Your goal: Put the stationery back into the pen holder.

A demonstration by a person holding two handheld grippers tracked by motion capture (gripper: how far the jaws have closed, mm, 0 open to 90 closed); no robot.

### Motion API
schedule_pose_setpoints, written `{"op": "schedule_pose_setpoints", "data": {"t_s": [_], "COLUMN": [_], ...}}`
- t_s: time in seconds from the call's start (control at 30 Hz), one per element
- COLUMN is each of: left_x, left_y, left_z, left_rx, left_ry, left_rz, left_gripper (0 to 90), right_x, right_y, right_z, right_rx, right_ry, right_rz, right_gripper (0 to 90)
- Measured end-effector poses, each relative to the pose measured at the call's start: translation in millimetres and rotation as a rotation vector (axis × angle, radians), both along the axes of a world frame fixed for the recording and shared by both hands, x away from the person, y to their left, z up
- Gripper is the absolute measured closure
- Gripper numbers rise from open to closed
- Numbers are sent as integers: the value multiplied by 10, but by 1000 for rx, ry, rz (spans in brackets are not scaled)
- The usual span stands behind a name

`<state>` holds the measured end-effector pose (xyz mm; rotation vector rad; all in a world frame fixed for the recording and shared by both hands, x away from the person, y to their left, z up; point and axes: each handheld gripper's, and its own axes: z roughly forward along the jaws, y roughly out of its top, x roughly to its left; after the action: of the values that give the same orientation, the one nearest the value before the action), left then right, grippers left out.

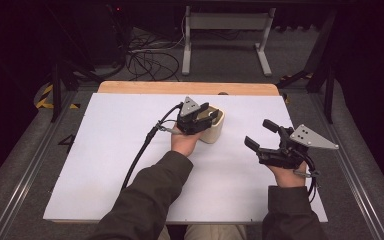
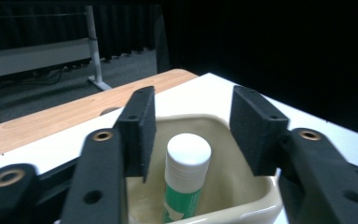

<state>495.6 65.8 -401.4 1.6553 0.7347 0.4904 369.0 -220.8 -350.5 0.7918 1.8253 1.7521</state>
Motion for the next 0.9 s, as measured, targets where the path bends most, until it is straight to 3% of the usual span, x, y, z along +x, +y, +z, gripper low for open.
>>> {"op": "schedule_pose_setpoints", "data": {"t_s": [0.13, 0.5, 0.9], "left_x": [-23, -168, -376], "left_y": [34, 141, 333], "left_z": [57, 236, 382], "left_rx": [-19, 6, 15], "left_ry": [3, -24, -35], "left_rz": [-2, -10, -8], "left_gripper": [415, 251, 162], "right_x": [3, 9, 14], "right_y": [11, 26, 50], "right_z": [-3, -6, -10], "right_rx": [1, 5, 3], "right_ry": [1, 2, 4], "right_rz": [3, 7, 10], "right_gripper": [121, 120, 116]}}
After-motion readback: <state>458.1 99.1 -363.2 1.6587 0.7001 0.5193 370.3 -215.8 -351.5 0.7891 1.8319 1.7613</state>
